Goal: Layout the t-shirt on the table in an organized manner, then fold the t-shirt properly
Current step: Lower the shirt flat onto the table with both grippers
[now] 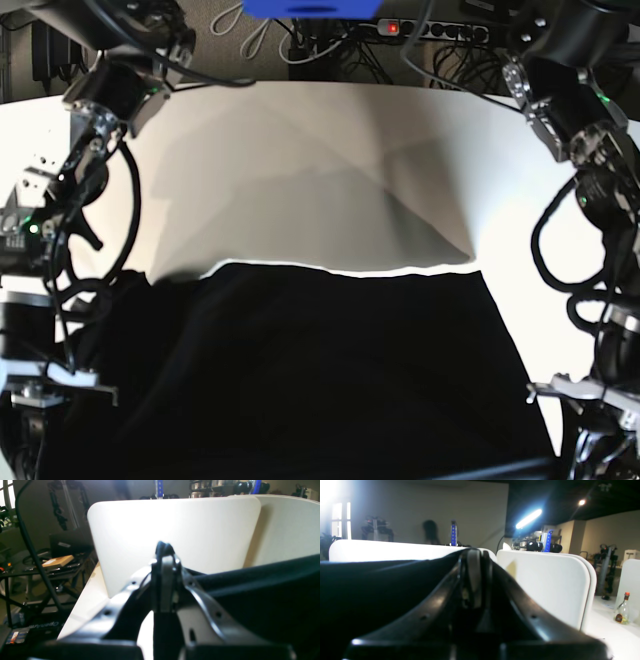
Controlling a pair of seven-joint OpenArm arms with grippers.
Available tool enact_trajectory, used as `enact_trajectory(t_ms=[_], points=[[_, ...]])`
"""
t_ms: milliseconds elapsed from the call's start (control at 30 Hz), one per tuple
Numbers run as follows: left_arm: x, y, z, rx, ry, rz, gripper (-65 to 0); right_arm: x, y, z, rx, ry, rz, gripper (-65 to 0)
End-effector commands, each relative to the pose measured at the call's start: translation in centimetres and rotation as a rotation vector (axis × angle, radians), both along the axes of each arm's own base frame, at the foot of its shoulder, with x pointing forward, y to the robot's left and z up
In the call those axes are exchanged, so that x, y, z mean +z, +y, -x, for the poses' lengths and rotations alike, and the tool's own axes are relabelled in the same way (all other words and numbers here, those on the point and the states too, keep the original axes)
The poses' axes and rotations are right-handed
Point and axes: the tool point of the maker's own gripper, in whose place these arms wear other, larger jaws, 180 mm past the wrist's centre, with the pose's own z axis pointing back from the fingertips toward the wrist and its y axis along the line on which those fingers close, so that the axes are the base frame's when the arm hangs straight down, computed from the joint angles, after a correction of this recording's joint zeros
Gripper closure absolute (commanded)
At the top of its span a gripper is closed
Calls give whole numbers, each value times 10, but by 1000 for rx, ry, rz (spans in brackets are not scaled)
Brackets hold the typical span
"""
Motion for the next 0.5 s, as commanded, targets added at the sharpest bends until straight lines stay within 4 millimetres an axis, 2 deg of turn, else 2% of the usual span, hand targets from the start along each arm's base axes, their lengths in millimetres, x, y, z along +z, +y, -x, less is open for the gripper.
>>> enact_trajectory(t_ms=[0, 100, 333, 467], points=[[14, -1, 5, -5, -54, -4, -1, 19, 1, 10, 1, -85, 6, 0], [9, -7, 4, -19, -41, -7, -1, 17, 1, 11, 3, -84, 6, 0], [-29, -31, 6, -87, 54, -28, -1, 17, 1, 13, 2, -93, 8, 0], [-33, -36, 9, -113, 64, -12, -1, 14, 2, 21, 8, -126, 16, 0]])
